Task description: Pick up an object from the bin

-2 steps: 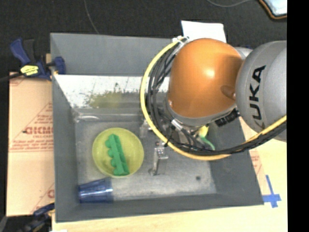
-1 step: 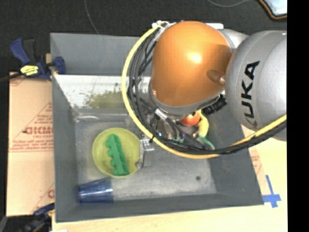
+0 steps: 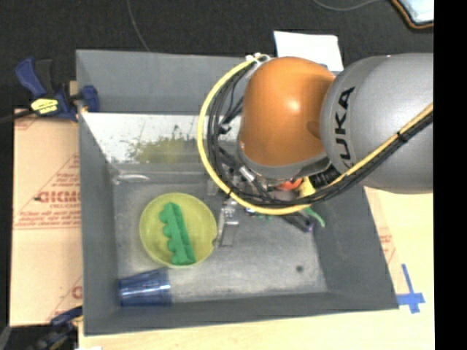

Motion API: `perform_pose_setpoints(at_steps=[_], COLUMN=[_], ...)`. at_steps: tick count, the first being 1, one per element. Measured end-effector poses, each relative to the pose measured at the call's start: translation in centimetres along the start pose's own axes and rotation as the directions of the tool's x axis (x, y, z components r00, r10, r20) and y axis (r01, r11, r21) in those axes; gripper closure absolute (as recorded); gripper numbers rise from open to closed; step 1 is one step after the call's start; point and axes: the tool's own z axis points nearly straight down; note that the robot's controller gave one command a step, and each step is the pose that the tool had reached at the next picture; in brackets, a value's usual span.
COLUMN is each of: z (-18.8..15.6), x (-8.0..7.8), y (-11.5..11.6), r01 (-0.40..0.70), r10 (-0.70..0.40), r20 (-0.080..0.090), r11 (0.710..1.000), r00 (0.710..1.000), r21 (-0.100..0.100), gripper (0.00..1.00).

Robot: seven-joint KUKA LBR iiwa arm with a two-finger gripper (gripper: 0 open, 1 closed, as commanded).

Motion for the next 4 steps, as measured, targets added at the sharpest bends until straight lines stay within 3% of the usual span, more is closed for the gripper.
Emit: perform_pose_setpoints(at_steps=[1,2,3,4], z=[-2.2,-3.5,-13.3,-0.4], x=[0.8,1.3,4.3,1.5], y=[1.1,3.0,3.4,2.5], r01=[0.024,0.056,0.079,0.036], r10=[-0.024,-0.056,-0.079,-0.036], r20=[-0.005,0.002,0.024,0.003], r11=[1.0,0.998,0.997,0.999], r00=[1.0,0.998,0.997,0.999], r21=[0.001,-0.001,-0.008,-0.002], gripper=[0.0,0.0,0.0,0.0])
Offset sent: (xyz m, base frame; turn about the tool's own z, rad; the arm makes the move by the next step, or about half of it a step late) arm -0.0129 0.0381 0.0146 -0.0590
